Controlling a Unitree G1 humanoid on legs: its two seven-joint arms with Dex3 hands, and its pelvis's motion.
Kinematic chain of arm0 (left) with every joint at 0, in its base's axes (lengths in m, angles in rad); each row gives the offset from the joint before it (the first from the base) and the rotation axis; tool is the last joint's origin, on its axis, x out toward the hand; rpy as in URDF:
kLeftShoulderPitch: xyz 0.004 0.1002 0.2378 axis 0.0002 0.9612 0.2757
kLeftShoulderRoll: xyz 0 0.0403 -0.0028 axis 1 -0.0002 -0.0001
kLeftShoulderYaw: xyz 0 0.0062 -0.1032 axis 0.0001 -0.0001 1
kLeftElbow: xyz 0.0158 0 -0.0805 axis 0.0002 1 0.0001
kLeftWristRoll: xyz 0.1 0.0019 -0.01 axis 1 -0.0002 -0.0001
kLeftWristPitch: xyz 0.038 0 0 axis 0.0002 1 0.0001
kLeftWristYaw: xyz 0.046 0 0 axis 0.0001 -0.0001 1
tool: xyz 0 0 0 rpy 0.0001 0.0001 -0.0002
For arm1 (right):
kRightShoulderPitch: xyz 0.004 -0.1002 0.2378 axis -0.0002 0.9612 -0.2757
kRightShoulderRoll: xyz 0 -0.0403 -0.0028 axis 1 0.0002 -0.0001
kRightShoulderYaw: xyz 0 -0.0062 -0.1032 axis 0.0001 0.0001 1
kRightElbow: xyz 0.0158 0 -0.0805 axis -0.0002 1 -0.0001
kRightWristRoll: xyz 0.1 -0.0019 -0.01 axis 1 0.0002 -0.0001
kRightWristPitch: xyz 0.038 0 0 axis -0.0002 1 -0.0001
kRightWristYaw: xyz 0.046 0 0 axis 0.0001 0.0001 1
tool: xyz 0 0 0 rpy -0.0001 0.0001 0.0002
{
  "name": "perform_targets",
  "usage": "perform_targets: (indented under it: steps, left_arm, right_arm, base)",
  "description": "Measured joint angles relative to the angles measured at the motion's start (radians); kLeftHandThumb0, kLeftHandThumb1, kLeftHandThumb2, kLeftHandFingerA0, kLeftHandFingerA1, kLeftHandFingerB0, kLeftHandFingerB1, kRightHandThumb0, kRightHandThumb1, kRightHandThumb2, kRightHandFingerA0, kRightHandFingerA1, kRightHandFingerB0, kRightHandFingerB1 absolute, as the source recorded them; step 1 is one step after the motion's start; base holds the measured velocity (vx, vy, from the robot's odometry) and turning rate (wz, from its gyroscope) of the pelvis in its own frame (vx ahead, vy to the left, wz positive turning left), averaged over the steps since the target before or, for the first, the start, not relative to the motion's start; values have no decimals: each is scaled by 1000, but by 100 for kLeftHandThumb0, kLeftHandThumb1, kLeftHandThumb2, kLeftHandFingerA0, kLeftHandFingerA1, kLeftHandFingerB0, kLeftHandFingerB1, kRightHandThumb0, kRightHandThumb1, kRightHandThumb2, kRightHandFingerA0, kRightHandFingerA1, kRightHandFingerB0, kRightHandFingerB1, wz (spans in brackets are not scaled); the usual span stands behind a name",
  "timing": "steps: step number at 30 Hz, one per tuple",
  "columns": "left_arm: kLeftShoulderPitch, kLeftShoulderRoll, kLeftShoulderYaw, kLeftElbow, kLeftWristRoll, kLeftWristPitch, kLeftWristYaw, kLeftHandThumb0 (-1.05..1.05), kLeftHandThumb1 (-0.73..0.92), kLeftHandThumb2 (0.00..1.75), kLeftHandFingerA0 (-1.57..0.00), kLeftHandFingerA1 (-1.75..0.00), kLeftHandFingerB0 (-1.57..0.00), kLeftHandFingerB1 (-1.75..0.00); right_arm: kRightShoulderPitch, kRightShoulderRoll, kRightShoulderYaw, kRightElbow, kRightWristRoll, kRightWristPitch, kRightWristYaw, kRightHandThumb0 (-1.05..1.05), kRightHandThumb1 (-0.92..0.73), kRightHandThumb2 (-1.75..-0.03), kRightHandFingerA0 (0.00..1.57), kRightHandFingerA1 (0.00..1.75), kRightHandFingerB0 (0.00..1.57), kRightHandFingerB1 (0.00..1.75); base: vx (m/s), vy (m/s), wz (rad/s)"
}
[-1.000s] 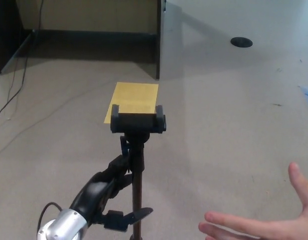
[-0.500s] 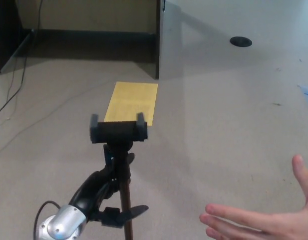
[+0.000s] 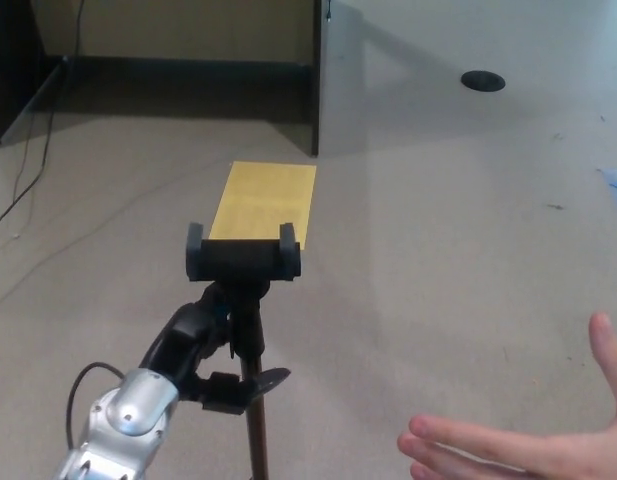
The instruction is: There is a tripod standing in front of the robot and the robot extends its left arm to grab it. It lifts the tripod and passes it to a person.
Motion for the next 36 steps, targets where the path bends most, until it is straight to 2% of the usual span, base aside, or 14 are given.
perform_targets:
  steps: [9,12,13,14,15,17,18,20,23,27,29,30,31,36]
  left_arm:
    - [-52,-48,-19,68,14,-49,29,-53,41,66,-39,-48,-9,-27]
    - [-57,-64,-36,69,18,-59,26,-40,57,69,-75,-56,-15,-34]
    - [-59,-66,-51,71,23,-65,26,-40,57,69,-75,-56,-15,-34]
    - [-61,-65,-65,74,27,-71,26,-27,75,64,-89,-52,-29,-32]
    - [-63,-64,-78,75,32,-76,25,-27,75,64,-89,-52,-29,-32]
    - [-68,-64,-101,70,36,-79,20,-6,83,65,-109,-74,-70,-46]
    - [-68,-64,-110,66,36,-79,16,-5,85,64,-104,-92,-81,-55]
    - [-68,-65,-124,60,37,-80,10,-4,85,65,-101,-99,-83,-61]
    - [-68,-66,-135,54,38,-80,9,-2,87,70,-91,-125,-75,-104]
    - [-68,-71,-134,60,39,-95,20,-5,89,66,-71,-148,-65,-119]
    - [-65,-75,-126,61,37,-95,24,-6,90,65,-68,-152,-60,-122]
    - [-65,-75,-123,63,37,-95,26,-4,89,65,-69,-153,-60,-124]
    - [-65,-75,-121,64,37,-97,27,-4,89,67,-68,-152,-61,-126]
    - [-62,-74,-109,60,35,-108,26,-5,84,75,-73,-146,-68,-121]
  right_arm:
    - [-11,-1,-2,-5,0,-4,6,-42,-70,-61,69,44,54,39]
    - [-13,-1,-4,-5,2,-13,11,-44,-70,-61,69,43,54,38]
    - [-14,-1,-5,-5,3,-14,12,-44,-70,-61,69,43,54,38]
    - [-15,-1,-5,-5,3,-14,13,-44,-70,-61,69,43,54,38]
    - [-17,-1,-5,-5,3,-14,14,-44,-70,-61,69,43,54,38]
    - [-23,-1,-5,-5,3,-12,15,-44,-69,-60,70,43,54,38]
    - [-25,-1,-5,-6,2,-11,15,-42,-70,-61,68,43,54,38]
    - [-28,-1,-5,-6,2,-10,15,-42,-70,-61,67,42,54,38]
    - [-33,-1,-4,-5,1,-7,15,-41,-70,-61,65,42,52,38]
    - [-42,-1,-5,-4,1,0,15,-41,-70,-61,67,43,52,38]
    - [-42,-1,-5,-4,1,2,15,-42,-70,-60,70,43,53,38]
    - [-41,-1,-5,-5,1,3,15,-47,-57,-85,62,57,48,52]
    - [-41,-1,-5,-5,1,3,15,-43,-70,-61,70,43,53,37]
    - [-42,-1,-5,-5,0,5,16,-41,-70,-61,67,43,53,38]
  base:
    - [0,0,0]
    - [0,0,0]
    - [0,0,0]
    - [0,0,0]
    - [0,0,0]
    - [0,0,0]
    - [0,0,0]
    - [0,0,0]
    - [0,0,0]
    - [0,0,0]
    - [0,0,0]
    - [0,0,0]
    - [0,0,0]
    - [0,0,0]
